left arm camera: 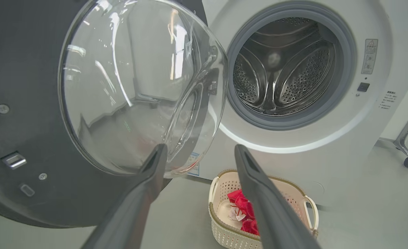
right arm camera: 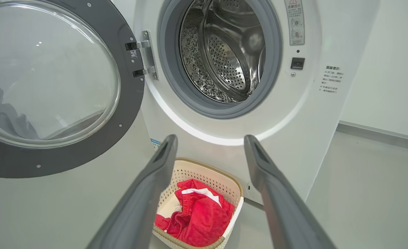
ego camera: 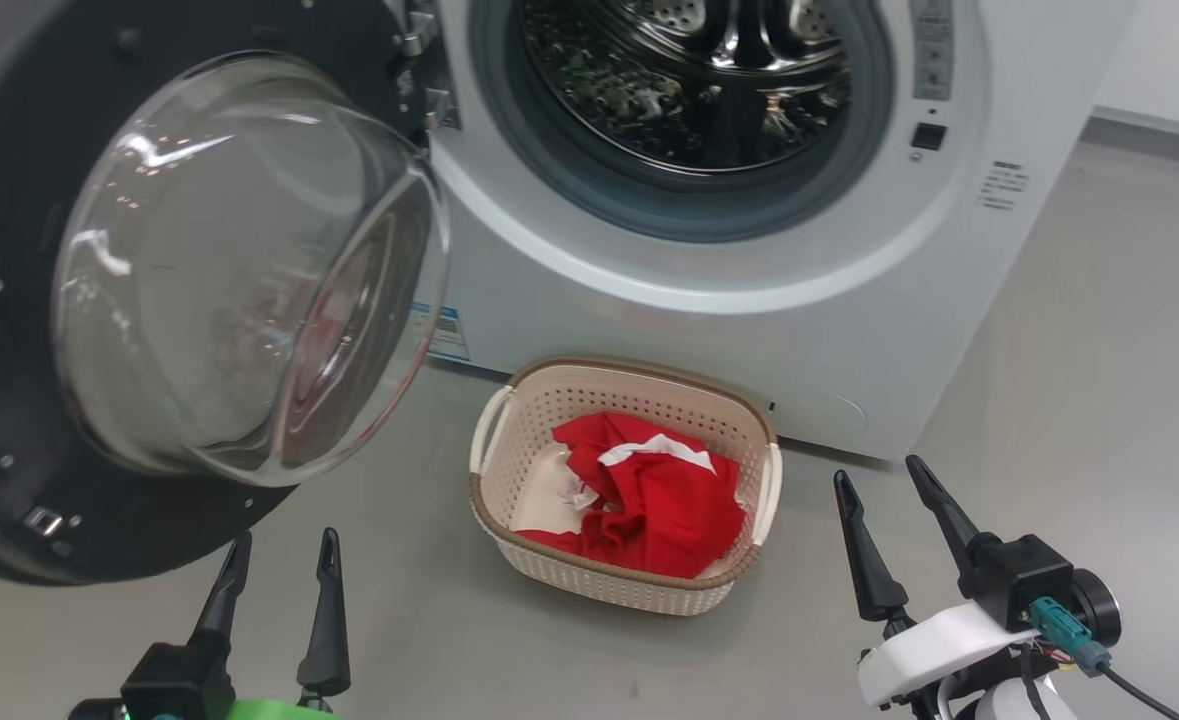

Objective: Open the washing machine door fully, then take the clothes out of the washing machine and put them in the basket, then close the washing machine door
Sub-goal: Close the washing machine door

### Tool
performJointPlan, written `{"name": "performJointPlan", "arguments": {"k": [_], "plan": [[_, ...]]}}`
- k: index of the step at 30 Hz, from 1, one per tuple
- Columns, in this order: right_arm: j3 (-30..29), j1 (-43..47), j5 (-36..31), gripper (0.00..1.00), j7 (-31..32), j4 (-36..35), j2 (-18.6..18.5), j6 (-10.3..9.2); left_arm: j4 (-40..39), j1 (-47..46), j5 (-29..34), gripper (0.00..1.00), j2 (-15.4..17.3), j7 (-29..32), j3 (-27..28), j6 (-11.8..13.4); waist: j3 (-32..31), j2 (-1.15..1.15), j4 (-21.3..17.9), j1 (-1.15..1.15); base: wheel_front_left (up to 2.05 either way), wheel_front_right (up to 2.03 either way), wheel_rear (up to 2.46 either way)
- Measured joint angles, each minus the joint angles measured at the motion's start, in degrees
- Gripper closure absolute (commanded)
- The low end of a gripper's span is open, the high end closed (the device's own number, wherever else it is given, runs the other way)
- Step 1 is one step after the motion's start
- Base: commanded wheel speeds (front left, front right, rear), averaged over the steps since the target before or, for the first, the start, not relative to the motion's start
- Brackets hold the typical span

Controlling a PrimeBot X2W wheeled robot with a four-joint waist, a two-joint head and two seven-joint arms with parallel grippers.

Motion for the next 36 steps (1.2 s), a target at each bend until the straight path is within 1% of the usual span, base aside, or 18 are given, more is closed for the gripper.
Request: {"name": "performJointPlan", "arguments": {"k": [8, 15, 21, 32, 33, 34, 35, 36], "plan": [[0.8, 0.1, 0.0, 0.0, 0.0, 0.0, 0.4, 0.0, 0.2, 0.0, -0.2, 0.0, 0.0, 0.0, 0.6, 0.1, -0.6, 0.0, 4.5, 0.0, 0.0, 0.0, 0.0], [1.1, 0.1, 0.0, 0.0, 0.0, 0.0, 0.4, 0.0, 0.2, 0.1, -0.3, 0.0, 0.0, -0.1, 0.8, 0.3, -0.8, 0.0, 6.6, 0.0, 0.0, 0.0, 0.0], [1.6, 0.1, 0.0, 0.0, 0.1, 0.0, 0.5, 0.0, 0.2, 0.1, -0.5, 0.0, 0.0, -0.4, 1.1, 0.3, -0.3, 0.0, 7.5, 0.0, 0.0, 0.0, 0.0], [1.9, 0.1, 0.0, 0.0, 0.3, 0.0, 0.5, 0.0, 0.0, 0.1, -1.0, 0.0, 0.0, -0.8, 1.2, 0.3, 0.1, 0.0, 7.9, 0.0, 0.0, 0.0, 0.0], [1.9, 0.1, 0.0, 0.0, 0.3, 0.0, 0.5, 0.0, 0.0, 0.1, -1.0, 0.04, 0.0, -0.8, 1.2, 0.3, 0.1, 0.0, 7.9, 0.0, 0.0, 0.0, 0.0], [1.9, 0.1, 0.0, 0.0, 0.3, 0.0, 0.5, -0.01, 0.0, 0.1, -1.0, 0.04, 0.0, -0.8, 1.2, 0.3, 0.1, 0.0, 7.9, 0.0, 0.0, 0.0, 0.0], [1.9, 0.0, 0.0, 0.0, 0.3, 0.1, 0.5, -0.01, 0.0, 0.1, -1.0, 0.16, 0.0, -0.8, 1.2, 0.3, 0.1, 0.0, 7.9, 0.0, 0.0, 0.0, 0.0], [1.9, 0.0, 0.0, 0.0, 0.3, 0.1, 0.5, 0.0, 0.0, 0.1, -1.0, 0.37, 0.0, -0.8, 1.1, 0.3, 0.1, 0.0, 7.9, 0.0, 0.0, 0.0, 0.0]]}}
